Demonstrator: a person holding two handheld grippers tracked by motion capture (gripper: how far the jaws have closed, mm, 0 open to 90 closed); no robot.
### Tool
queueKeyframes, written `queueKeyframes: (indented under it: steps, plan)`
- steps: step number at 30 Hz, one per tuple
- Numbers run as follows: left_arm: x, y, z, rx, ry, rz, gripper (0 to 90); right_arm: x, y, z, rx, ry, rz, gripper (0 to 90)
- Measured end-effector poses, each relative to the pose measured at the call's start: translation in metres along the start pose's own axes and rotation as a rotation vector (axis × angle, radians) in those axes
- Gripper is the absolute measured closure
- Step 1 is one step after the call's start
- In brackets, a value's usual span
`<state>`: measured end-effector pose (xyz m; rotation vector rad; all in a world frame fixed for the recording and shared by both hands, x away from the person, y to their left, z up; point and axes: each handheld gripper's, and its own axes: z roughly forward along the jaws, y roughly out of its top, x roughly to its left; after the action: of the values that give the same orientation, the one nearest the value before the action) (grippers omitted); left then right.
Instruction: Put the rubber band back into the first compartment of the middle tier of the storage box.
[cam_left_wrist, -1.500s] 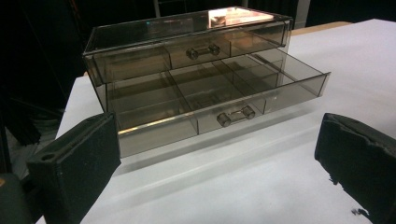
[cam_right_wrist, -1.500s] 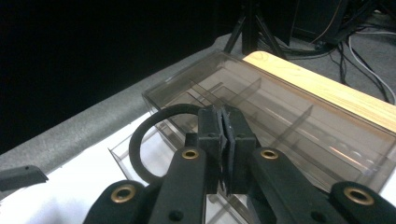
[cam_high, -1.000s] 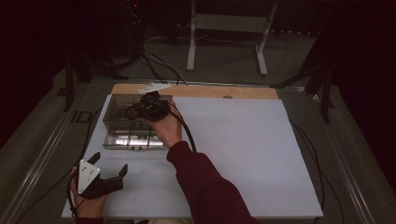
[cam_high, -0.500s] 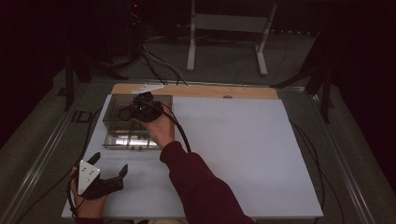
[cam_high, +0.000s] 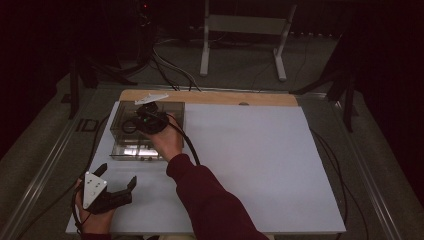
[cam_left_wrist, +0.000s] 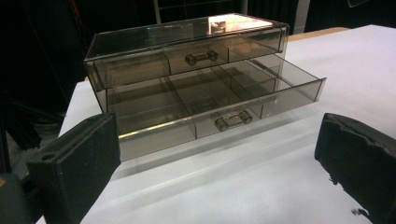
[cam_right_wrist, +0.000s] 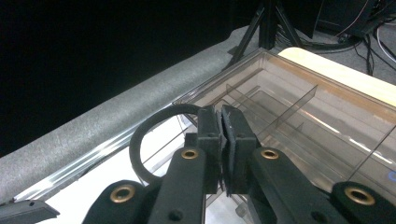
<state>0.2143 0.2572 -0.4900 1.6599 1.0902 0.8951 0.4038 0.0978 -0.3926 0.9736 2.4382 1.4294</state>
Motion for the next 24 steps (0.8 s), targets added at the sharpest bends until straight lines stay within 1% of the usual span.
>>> queueKeyframes:
  steps: [8, 17, 19, 24]
  plan:
    - [-0.001, 0.0, 0.0, 0.001, -0.003, 0.004, 0.9, 0.001, -0.002, 0.005, 0.01, -0.004, 0.008, 87.8]
    - [0.0, 0.0, -0.001, -0.002, -0.002, -0.001, 0.9, 0.004, -0.005, 0.011, 0.023, -0.007, 0.006, 87.8]
    - [0.0, 0.0, -0.001, -0.003, -0.002, -0.003, 0.9, 0.005, -0.007, 0.015, 0.037, -0.012, -0.003, 87.7]
    - [0.0, 0.0, -0.001, -0.005, -0.002, -0.005, 0.9, 0.008, -0.011, 0.024, 0.054, -0.003, -0.001, 87.5]
